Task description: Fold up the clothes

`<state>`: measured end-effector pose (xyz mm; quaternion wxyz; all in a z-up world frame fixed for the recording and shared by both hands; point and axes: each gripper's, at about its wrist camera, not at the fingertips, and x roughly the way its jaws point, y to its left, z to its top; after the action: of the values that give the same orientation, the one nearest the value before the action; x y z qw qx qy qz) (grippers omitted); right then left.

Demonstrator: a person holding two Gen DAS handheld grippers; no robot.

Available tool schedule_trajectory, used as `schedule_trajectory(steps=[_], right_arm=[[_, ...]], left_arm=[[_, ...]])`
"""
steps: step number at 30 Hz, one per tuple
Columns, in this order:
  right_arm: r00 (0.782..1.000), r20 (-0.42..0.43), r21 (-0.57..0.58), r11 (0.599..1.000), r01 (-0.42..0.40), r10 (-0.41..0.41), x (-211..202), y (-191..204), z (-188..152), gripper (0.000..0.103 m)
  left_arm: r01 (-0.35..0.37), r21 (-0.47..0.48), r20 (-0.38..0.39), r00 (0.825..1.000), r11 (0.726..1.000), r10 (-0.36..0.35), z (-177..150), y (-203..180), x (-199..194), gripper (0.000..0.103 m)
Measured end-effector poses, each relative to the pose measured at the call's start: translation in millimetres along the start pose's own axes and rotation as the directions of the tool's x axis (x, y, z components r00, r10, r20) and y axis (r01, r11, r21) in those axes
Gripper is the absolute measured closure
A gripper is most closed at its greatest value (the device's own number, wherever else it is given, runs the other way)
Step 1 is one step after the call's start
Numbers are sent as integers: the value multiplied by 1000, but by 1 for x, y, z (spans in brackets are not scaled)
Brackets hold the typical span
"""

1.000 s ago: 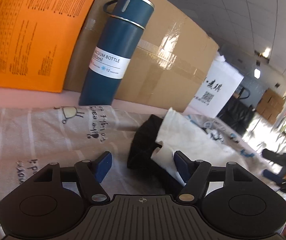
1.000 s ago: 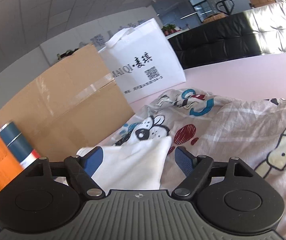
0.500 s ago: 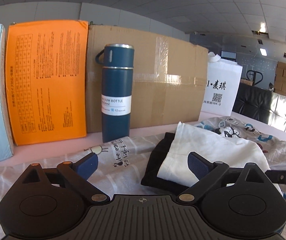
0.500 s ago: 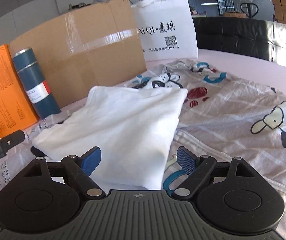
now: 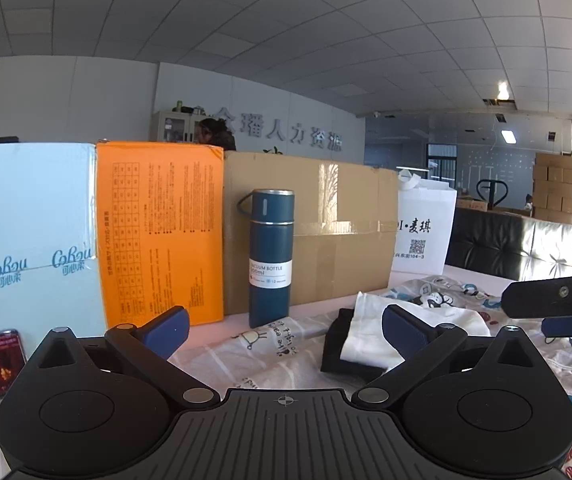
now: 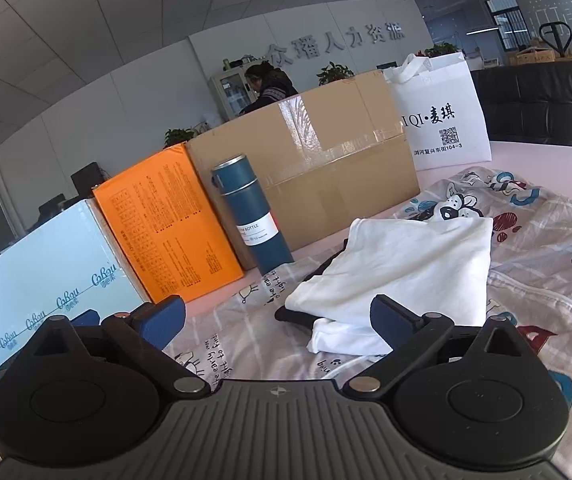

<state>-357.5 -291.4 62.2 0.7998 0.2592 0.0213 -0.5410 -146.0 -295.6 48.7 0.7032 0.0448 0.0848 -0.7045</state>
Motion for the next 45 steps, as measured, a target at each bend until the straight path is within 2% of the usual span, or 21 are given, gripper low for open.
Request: schedule_trajectory(steps=[3,5,8,11,13,15,17,20,23,25,36,45], right_arm=[[999,34,-1,999,42,-42,3,9,-23,1],[995,61,-1,997,83,-83,6,12,-36,1],[976,118,-6,982,187,-185,16,11,-48,0],[943,174,-4,958,288,-283,25,10,-59,0],[918,209,-3,938,346,-338,31,9,-66,0],[899,241,-8,926,379,-366,36,11,-72,0],[879,266,-25,909,416,-395,40,13,-76,0],[837,324,-62,873,483,-440,42,16,-79,0],[786,382,-84,828,554,-487,43,16,-83,0],[767,395,-86,810,580,-506,45,15,-84,0],[773,401,-127,806,578,-491,49,19,-87,0],[775,392,-110,811,575,-496,47,17,-86,0]], left_arm=[[-12,-8,49,999,1000,13,-16,6,-9,0],[-31,28,77,997,999,28,-25,5,-9,0],[-5,46,86,996,999,1,-32,6,-3,0],[14,35,102,995,999,-17,-43,9,0,0],[-10,42,116,993,999,5,-51,9,-1,0],[-30,50,122,992,998,24,-57,9,-2,0],[-15,40,138,990,999,10,-57,11,-4,0],[-20,9,128,992,1000,19,-57,16,-3,0],[-35,-18,103,994,999,36,-56,21,1,0],[-43,-24,91,995,999,46,-57,22,3,0],[-22,33,115,993,999,18,-59,14,-1,0],[-11,75,153,988,997,-1,-60,7,-7,0]])
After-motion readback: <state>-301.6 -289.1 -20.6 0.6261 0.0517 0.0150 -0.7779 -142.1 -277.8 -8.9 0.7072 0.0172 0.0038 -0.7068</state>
